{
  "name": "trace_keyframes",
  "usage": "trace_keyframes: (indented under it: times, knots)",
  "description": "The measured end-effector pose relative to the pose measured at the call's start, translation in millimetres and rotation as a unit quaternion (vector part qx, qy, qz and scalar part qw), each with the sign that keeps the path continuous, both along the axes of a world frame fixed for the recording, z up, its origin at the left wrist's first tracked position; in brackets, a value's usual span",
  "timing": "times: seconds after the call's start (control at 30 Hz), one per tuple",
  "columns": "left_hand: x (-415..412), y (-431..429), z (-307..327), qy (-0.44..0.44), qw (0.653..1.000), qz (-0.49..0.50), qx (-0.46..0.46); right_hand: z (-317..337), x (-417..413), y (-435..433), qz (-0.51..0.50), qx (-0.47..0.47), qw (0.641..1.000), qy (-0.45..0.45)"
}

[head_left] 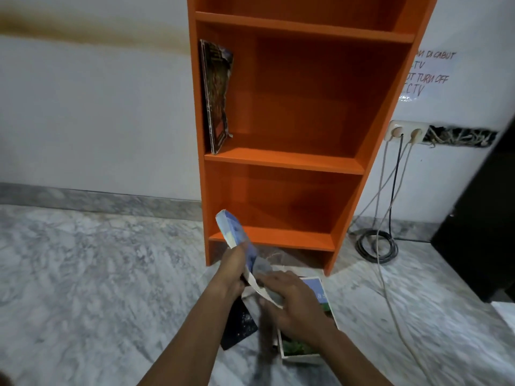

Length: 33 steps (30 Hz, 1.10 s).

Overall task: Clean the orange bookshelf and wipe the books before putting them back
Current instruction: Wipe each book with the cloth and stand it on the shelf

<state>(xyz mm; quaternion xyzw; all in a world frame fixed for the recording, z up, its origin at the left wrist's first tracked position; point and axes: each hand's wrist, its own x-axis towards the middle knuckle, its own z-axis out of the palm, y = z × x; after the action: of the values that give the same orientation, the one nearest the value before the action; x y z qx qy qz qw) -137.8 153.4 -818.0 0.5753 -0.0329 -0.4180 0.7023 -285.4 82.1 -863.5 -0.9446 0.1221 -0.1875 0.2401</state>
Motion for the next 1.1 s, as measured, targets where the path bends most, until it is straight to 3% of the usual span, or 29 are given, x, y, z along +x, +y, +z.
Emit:
trace_keyframes:
  times: [0.1,0.37,0.43,0.5,0.6,0.7,0.83,0.9,0.97,1.1]
  knots:
    - [-11,9,6,0.021,0.995,-0.055,-0.076,3,9,4,-0.017,0.141,0.989,-0.034]
    - [-29,12,23,-0.016,0.98,-0.177,-0.092,33,40,-34,-0.082,0.073,0.974,-0.197]
    - [-31,11,26,-0.015,0.978,-0.186,-0.089,39,39,-47,-0.112,0.124,0.957,-0.236]
    - [-32,11,27,-0.014,0.978,-0.185,-0.099,33,37,-57,-0.132,0.25,0.927,-0.248]
    - [-27,11,26,-0.005,0.979,-0.155,-0.129,16,28,-66,-0.151,0.452,0.852,-0.219]
    - [-16,12,30,-0.013,0.979,-0.125,-0.158,8,13,-51,-0.173,0.515,0.829,-0.131]
    - [2,13,36,-0.02,0.98,-0.089,-0.179,-27,5,-39,-0.122,0.675,0.726,-0.05]
    - [13,16,37,-0.028,0.979,-0.078,-0.185,-40,4,-46,-0.113,0.666,0.733,-0.078]
    - [24,20,36,-0.048,0.982,-0.069,-0.168,-27,3,-50,-0.092,0.619,0.774,-0.101]
    - [34,11,19,-0.204,0.979,0.01,0.026,-1,2,-63,-0.11,0.487,0.844,-0.194]
